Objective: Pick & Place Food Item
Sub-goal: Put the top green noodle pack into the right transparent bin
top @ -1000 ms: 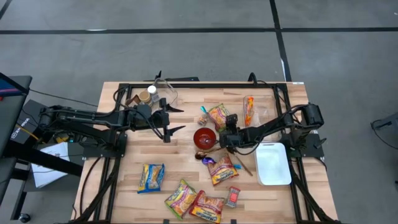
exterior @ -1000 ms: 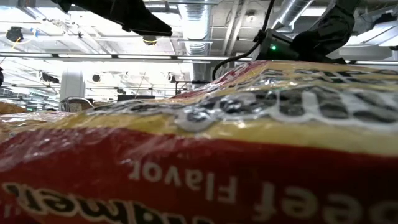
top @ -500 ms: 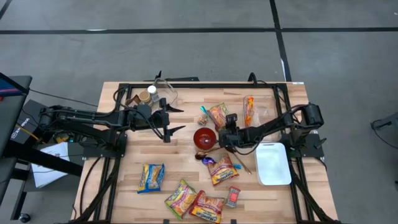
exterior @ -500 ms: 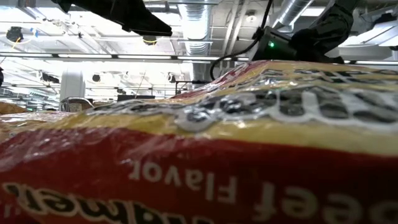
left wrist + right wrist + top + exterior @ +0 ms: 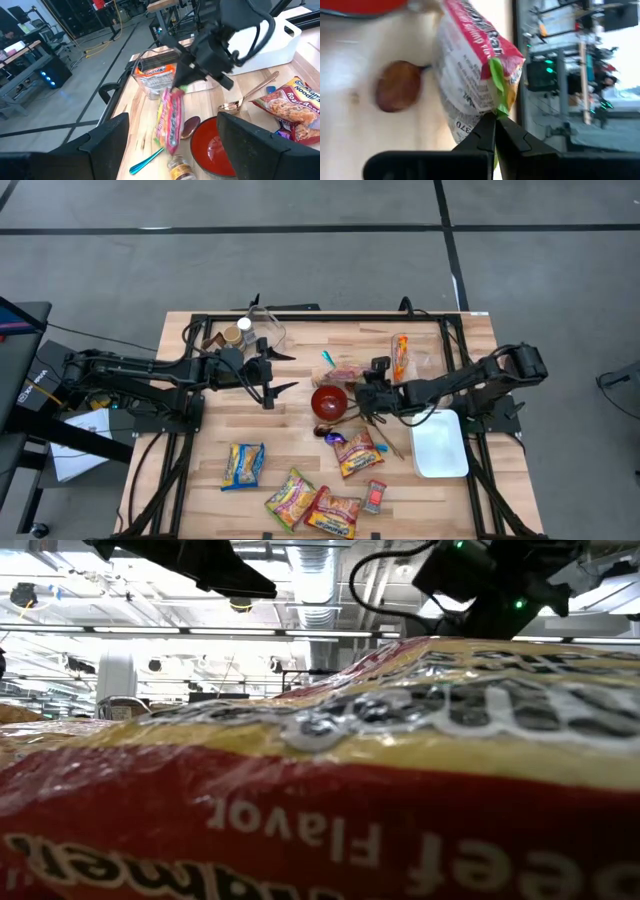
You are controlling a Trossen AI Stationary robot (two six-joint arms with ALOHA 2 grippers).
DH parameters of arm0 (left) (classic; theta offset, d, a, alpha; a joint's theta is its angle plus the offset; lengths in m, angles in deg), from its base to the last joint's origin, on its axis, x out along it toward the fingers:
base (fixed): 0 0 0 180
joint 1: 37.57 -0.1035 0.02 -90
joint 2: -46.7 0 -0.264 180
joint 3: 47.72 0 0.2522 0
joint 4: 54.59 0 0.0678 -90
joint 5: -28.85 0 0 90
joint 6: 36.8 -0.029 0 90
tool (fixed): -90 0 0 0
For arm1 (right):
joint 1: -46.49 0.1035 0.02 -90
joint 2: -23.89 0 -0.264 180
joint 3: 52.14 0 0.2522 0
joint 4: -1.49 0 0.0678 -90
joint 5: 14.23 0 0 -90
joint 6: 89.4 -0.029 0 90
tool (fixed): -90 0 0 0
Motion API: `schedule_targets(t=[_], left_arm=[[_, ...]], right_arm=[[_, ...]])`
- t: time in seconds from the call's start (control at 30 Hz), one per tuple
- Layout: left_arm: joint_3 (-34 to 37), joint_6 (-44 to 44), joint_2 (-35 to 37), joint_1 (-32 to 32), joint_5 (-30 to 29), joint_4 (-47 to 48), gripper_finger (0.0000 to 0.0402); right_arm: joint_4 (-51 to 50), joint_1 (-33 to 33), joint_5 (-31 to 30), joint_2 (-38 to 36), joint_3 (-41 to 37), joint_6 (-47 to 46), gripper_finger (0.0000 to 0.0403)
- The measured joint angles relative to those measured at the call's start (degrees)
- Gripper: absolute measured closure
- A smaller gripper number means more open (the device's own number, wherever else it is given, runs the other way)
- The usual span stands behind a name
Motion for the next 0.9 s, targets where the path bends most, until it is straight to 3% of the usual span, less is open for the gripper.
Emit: schedule_targets(t=[0.47, 0.73, 0.9], left_arm=[[0.00, 0.00, 0.00, 0.00, 0.00, -0.01, 0.0105], [0.00, 0.46, 0.00, 0.00, 0.00, 0.00, 0.0105], [0.00, 0.57, 0.00, 0.00, 0.01, 0.02, 0.0105]], right_arm=[[-0.50, 0.12, -11.15, -11.34, 0.00, -5.34, 0.0403], [-3.72, 0.07, -10.43, -22.67, 0.10, -14.98, 0.0403], [-17.82, 0.01, -5.07, -29.41, 3.03, -28.49, 0.0403]])
